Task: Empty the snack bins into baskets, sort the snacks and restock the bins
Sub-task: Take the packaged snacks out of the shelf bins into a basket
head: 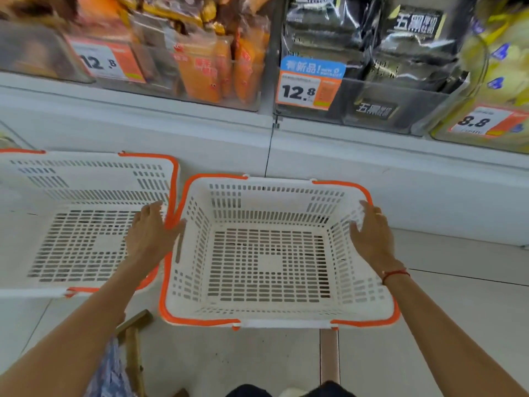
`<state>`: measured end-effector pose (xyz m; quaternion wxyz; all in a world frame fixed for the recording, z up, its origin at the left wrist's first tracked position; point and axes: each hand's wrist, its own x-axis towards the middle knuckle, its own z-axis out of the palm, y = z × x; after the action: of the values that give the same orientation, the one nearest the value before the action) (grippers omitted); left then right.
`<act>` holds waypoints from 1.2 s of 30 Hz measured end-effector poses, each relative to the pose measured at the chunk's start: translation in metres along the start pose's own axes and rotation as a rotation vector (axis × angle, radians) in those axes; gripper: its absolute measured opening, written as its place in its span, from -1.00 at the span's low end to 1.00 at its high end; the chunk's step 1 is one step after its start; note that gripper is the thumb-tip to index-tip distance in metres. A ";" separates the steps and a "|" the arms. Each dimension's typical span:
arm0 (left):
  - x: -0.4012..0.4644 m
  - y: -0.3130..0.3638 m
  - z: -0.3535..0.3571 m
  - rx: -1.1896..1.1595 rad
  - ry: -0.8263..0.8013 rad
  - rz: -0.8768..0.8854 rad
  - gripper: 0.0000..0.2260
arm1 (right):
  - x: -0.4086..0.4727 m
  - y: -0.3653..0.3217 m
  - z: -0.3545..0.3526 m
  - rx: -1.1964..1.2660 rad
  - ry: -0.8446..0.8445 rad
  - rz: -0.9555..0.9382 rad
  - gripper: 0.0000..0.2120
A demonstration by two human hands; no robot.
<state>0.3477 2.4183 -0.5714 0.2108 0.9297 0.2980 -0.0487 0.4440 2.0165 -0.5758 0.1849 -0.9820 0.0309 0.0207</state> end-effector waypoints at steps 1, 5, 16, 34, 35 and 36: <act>-0.006 0.008 -0.021 -0.015 -0.002 0.027 -0.54 | -0.005 -0.025 -0.012 0.047 -0.056 -0.074 -0.66; -0.037 0.037 -0.113 0.035 -0.092 0.146 -0.76 | -0.029 -0.136 -0.077 0.016 -0.403 -0.281 -0.77; -0.109 0.077 -0.384 0.193 -0.270 0.197 -0.77 | -0.081 -0.376 -0.275 -0.091 -0.592 -0.632 -0.75; -0.002 0.065 -0.470 0.191 0.002 -0.022 -0.80 | 0.008 -0.499 -0.283 -0.046 -0.509 -0.765 -0.75; 0.007 0.056 -0.468 0.197 0.020 -0.012 -0.80 | 0.013 -0.505 -0.277 -0.051 -0.496 -0.766 -0.75; 0.017 0.047 -0.467 0.196 0.040 0.006 -0.80 | 0.017 -0.512 -0.271 -0.048 -0.475 -0.767 -0.75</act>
<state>0.3719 2.5893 -0.1351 0.1128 0.9476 0.2930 -0.0585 0.5042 2.3927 -0.1396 0.1581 -0.8947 -0.3789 0.1761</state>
